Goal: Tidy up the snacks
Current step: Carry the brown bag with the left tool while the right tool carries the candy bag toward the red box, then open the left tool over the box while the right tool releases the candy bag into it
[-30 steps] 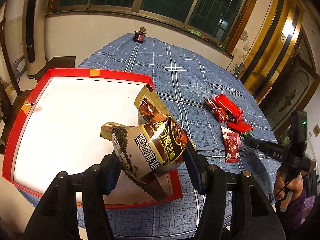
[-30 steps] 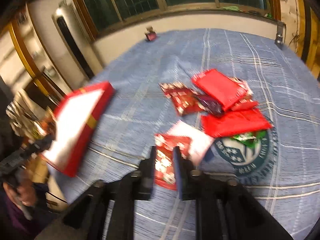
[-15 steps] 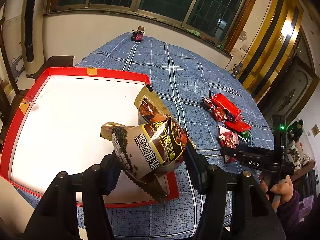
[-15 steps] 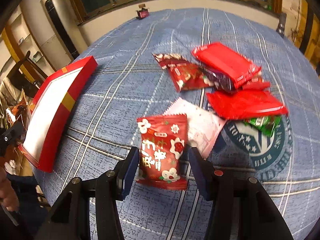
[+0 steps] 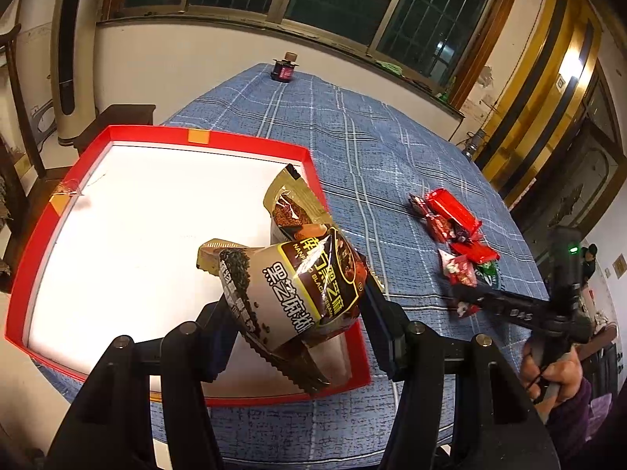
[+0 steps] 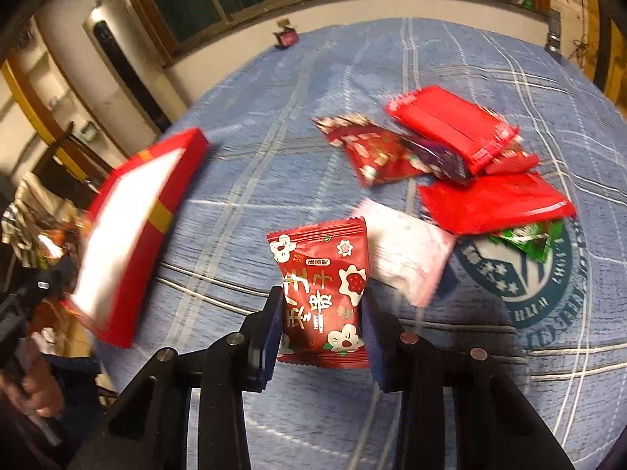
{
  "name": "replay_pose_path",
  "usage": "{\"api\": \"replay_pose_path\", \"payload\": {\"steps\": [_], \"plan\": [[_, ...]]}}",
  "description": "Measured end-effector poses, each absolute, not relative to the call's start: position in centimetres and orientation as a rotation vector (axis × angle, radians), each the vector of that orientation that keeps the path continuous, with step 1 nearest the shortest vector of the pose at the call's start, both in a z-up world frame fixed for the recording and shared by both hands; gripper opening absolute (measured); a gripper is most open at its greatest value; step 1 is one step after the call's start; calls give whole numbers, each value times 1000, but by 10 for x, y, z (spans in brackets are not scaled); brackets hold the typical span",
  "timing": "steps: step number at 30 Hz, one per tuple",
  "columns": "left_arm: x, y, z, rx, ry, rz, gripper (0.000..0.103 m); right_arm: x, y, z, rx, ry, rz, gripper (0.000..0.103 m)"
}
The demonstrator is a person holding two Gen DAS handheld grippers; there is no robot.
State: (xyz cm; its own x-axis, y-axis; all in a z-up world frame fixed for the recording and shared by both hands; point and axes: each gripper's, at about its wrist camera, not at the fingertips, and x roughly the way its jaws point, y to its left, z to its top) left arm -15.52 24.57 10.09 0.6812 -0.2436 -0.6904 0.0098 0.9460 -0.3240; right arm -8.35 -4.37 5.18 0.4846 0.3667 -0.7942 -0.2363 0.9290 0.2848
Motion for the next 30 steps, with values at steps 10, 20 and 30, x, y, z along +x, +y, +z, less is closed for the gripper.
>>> {"api": "replay_pose_path", "payload": {"steps": [10,20,30], "plan": [[-155,263,95,-289,808,-57,57,-89,26,95,210,851,591,38],[-154,280,88,-246,811,80,58,-87,110,92,168,843,776,42],[-151,281,90,-223,795,138,63,-78,56,85,222,808,664,53]]}}
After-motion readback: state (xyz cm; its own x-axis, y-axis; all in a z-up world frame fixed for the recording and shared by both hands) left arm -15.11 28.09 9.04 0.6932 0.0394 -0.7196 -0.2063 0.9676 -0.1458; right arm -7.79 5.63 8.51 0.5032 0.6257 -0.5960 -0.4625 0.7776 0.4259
